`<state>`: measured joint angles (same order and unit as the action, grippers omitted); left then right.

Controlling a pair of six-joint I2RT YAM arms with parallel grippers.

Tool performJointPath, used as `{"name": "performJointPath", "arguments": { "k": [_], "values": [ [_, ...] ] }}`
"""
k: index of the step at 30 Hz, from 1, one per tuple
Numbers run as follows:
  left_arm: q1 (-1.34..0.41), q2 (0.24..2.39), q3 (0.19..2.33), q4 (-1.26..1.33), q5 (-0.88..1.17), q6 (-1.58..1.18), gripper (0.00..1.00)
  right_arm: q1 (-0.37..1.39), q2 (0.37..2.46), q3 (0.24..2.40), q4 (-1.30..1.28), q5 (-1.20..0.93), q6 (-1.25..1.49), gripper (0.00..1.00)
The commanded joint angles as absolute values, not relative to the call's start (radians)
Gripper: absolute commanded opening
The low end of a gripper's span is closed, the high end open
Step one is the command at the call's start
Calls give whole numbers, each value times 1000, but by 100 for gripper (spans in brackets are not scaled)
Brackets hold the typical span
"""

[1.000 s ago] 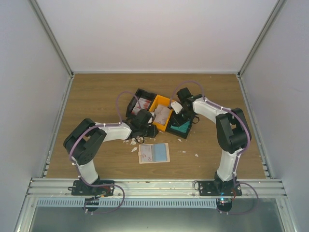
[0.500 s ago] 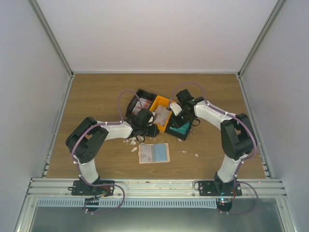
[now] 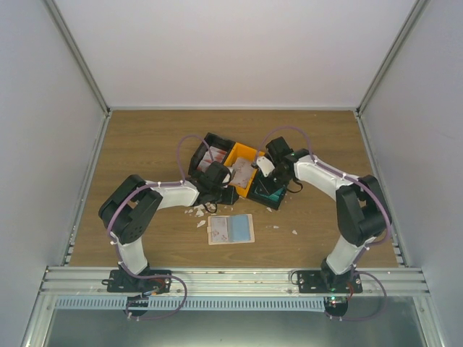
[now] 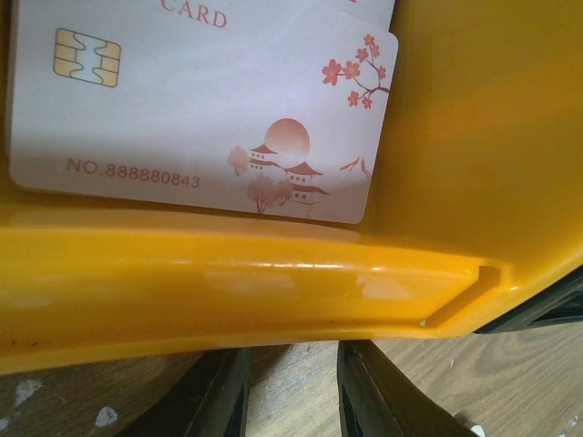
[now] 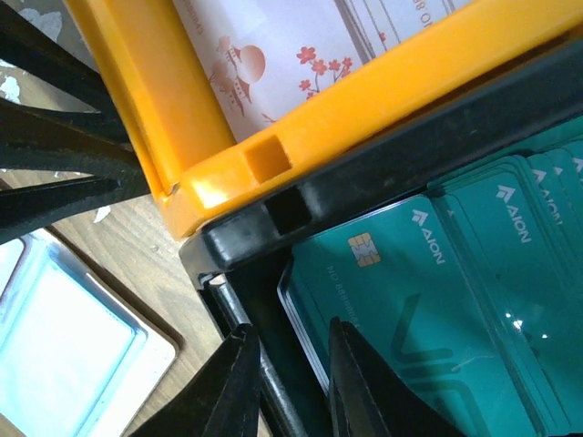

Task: Put the credit cards into the card holder
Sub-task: Pick up the credit card from the storage box.

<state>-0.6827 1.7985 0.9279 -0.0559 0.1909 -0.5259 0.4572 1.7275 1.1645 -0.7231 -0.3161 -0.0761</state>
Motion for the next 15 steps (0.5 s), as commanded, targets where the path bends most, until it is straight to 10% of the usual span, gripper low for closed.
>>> {"name": "performJointPath", "arguments": {
  "k": [1,15],
  "values": [
    [-675,1801,962,8,185,-513,30,481,1701,1134,-779,-326,-62,23],
    [-675,1796,955,11,188,-515,30,494,1715,1142,-756,-257,-56,36]
  ]
}}
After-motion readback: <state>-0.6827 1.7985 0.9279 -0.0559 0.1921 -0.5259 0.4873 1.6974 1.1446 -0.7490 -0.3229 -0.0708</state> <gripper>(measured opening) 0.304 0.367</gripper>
